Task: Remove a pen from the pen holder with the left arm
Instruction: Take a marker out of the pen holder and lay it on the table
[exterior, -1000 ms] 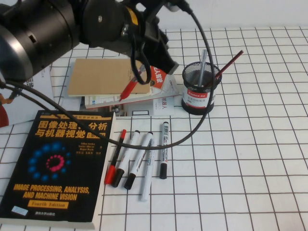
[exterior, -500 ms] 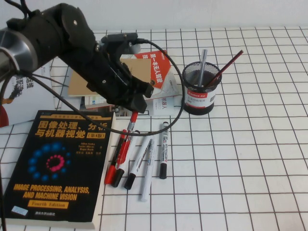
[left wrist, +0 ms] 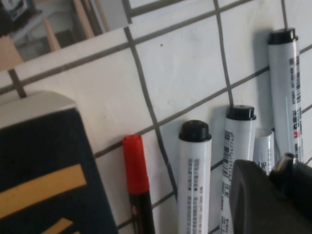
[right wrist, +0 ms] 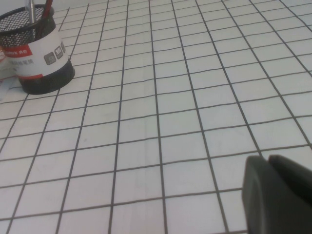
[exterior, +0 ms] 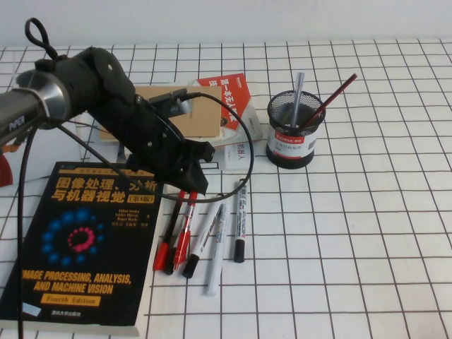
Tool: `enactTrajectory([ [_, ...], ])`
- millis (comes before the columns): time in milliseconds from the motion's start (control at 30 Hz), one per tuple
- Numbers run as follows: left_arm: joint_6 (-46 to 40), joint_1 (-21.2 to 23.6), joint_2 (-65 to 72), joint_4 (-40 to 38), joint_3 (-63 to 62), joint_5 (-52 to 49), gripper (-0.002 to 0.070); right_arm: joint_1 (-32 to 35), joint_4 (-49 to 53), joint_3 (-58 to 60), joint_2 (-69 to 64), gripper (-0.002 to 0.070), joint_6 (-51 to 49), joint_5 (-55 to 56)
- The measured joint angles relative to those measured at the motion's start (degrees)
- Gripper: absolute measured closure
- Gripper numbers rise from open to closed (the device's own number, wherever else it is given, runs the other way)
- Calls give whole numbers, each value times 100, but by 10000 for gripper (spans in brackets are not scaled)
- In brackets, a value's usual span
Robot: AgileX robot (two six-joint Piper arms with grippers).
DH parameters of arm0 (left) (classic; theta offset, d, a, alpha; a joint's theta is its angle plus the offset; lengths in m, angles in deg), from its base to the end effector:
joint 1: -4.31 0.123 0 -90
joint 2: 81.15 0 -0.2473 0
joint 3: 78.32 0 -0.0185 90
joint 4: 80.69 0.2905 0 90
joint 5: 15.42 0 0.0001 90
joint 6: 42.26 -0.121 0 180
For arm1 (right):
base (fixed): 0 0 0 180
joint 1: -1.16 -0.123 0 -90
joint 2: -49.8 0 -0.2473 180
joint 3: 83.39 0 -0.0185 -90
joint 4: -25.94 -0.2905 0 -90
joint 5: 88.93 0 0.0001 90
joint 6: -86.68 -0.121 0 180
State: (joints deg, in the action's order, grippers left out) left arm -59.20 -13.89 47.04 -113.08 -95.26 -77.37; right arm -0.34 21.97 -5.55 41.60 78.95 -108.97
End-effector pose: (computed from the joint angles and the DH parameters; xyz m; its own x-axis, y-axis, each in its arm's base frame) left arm 0.4102 -0.1951 0.1247 -0.9304 0.3112 -0.1935 0.3663 0.8072 -0.4630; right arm 0.1599 0.0071 0.1633 -0.2804 0.1914 -0.9406 0.0069 0.9803 0.1974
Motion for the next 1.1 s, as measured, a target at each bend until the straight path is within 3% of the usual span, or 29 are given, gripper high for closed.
enactTrajectory([
  [100,-185,0,0,-53,0,0,573,0,0,0,0,692,0,0],
  [333,-289,0,0,-94,0,0,298,0,0,0,0,692,0,0],
  [467,-422,0,0,-106,-4,0,257,0,0,0,0,692,0,0],
  [533,-422,0,0,-106,-44,-28,267,0,0,0,0,692,0,0],
  [600,-430,0,-25,-106,-117,-74,331,0,0,0,0,693,0,0],
  [700,-555,0,-248,-75,-187,-100,531,0,0,0,0,693,0,0],
  [767,-664,0,-501,77,-218,-100,613,0,0,0,0,692,0,0],
  [900,-719,0,-1095,441,-161,202,661,0,0,0,0,692,0,0],
  [1100,-840,0,-2407,655,875,1565,673,0,0,0,0,693,0,0],
])
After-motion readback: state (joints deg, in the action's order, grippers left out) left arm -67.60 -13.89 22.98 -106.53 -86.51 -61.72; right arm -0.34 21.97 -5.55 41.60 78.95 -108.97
